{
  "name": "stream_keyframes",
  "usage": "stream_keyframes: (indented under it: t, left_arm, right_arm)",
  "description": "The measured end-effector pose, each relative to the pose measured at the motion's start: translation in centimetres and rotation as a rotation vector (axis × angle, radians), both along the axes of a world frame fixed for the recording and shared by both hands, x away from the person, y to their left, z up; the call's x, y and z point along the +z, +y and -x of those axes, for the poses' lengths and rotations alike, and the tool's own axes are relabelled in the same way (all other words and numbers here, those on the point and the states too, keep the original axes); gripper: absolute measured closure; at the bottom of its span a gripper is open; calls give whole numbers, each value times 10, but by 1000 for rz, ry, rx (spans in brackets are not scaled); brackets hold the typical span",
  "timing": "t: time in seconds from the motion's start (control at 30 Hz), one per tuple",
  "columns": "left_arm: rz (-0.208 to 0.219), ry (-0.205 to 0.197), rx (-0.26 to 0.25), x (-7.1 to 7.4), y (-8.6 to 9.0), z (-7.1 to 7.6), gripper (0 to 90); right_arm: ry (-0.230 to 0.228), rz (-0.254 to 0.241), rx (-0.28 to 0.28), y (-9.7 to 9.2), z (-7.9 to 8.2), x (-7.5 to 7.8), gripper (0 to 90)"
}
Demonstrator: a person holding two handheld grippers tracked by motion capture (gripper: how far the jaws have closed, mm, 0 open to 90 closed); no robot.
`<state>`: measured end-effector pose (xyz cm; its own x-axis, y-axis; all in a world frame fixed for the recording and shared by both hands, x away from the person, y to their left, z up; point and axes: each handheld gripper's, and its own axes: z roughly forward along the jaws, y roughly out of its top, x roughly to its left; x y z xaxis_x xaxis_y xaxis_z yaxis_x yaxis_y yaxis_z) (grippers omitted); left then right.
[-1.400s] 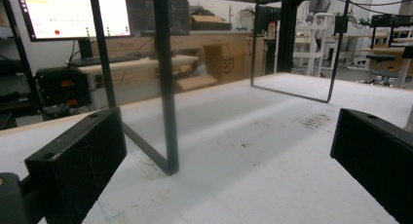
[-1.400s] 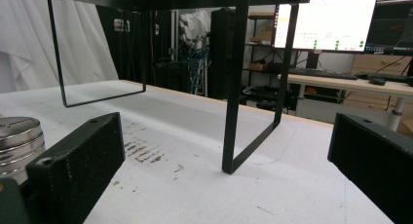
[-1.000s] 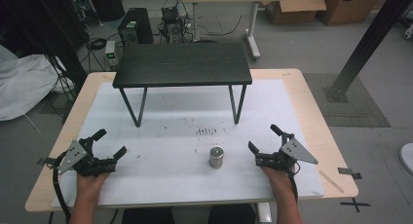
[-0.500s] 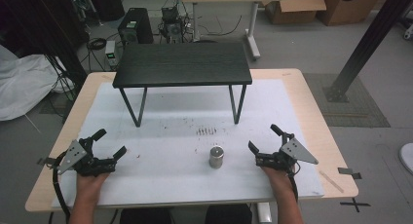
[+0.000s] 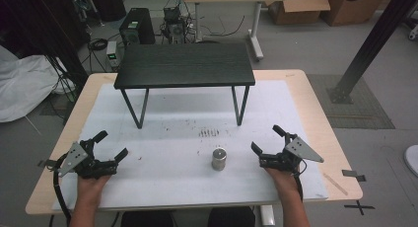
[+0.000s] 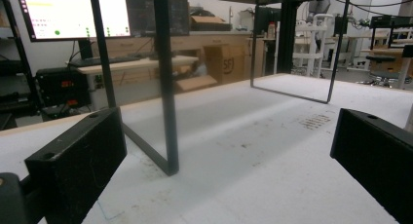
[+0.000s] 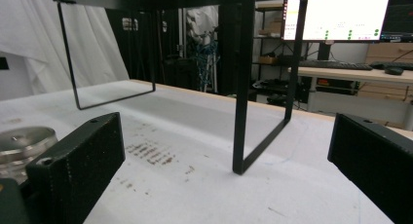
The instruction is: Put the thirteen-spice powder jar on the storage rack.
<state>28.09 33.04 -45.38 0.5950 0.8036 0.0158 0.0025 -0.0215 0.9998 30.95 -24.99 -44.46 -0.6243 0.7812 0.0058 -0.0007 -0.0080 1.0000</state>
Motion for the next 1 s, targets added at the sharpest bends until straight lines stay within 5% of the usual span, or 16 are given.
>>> stream_keyframes:
  t: [0.3, 1.0]
  left_arm:
    - [0, 0, 0, 0, 0, 0, 2]
    - [0, 0, 0, 0, 0, 0, 2]
  right_arm:
    - [14, 14, 80, 6, -2, 20, 0]
    - [103, 118, 276, 30, -4, 31, 0]
